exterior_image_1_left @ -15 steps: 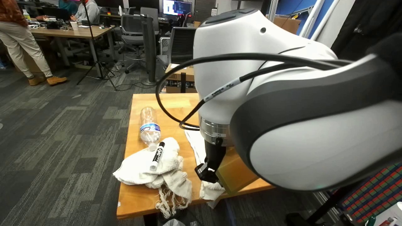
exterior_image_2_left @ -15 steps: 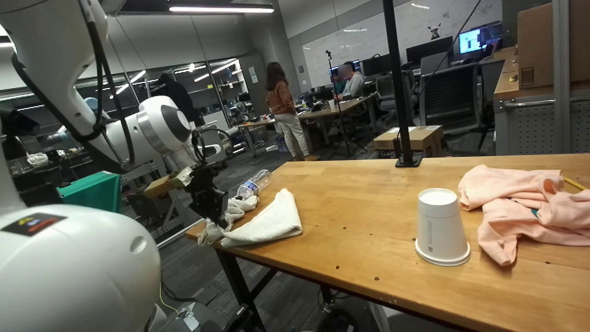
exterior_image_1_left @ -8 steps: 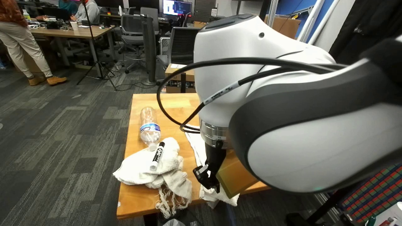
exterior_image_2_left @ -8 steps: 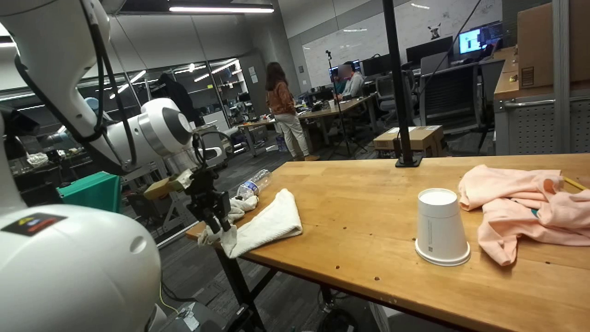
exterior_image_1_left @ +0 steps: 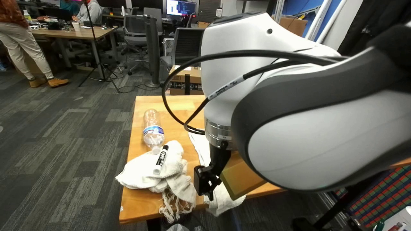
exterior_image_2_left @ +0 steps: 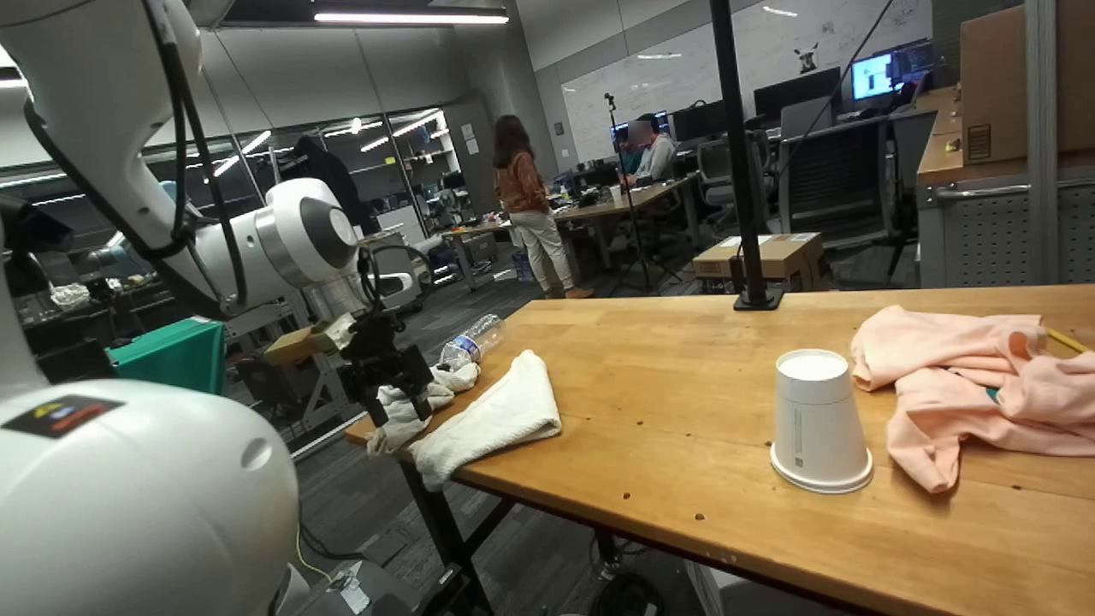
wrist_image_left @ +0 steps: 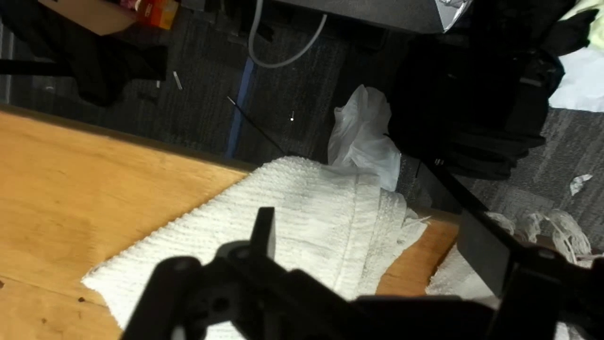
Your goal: Fold the white towel at the center
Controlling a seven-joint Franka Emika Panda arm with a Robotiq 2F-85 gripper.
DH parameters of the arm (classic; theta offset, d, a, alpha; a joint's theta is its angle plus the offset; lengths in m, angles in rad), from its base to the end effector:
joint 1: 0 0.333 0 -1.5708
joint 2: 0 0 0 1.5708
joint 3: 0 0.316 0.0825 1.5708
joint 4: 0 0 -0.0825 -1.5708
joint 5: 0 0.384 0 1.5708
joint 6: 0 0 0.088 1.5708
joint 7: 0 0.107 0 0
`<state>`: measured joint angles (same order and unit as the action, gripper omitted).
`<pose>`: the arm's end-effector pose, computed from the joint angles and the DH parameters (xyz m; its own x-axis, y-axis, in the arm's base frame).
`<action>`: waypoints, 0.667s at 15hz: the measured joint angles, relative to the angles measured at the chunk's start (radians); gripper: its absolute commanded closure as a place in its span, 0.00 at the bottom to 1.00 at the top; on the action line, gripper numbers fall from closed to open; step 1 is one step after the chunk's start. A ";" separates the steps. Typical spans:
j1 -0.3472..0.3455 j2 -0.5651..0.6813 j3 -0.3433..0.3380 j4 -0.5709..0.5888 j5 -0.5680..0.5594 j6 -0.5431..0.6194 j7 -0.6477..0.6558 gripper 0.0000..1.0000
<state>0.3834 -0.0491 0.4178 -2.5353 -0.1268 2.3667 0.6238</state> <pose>0.3087 0.3147 0.2800 0.9631 0.2647 -0.0481 0.2690 -0.9509 0.1534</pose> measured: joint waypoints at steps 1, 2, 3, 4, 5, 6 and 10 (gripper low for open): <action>0.000 0.004 0.000 0.000 0.000 0.000 0.000 0.00; 0.000 0.008 -0.001 0.000 0.000 0.000 0.000 0.00; 0.000 0.010 -0.001 0.000 0.000 0.000 0.000 0.00; 0.000 0.012 -0.001 0.000 0.000 0.000 0.000 0.00; 0.000 0.012 -0.001 0.000 0.000 0.000 0.000 0.00; 0.000 0.012 -0.001 0.000 0.000 0.000 0.000 0.00; 0.000 0.012 -0.001 0.000 0.000 0.000 0.000 0.00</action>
<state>0.3832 -0.0370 0.4170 -2.5356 -0.1268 2.3667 0.6238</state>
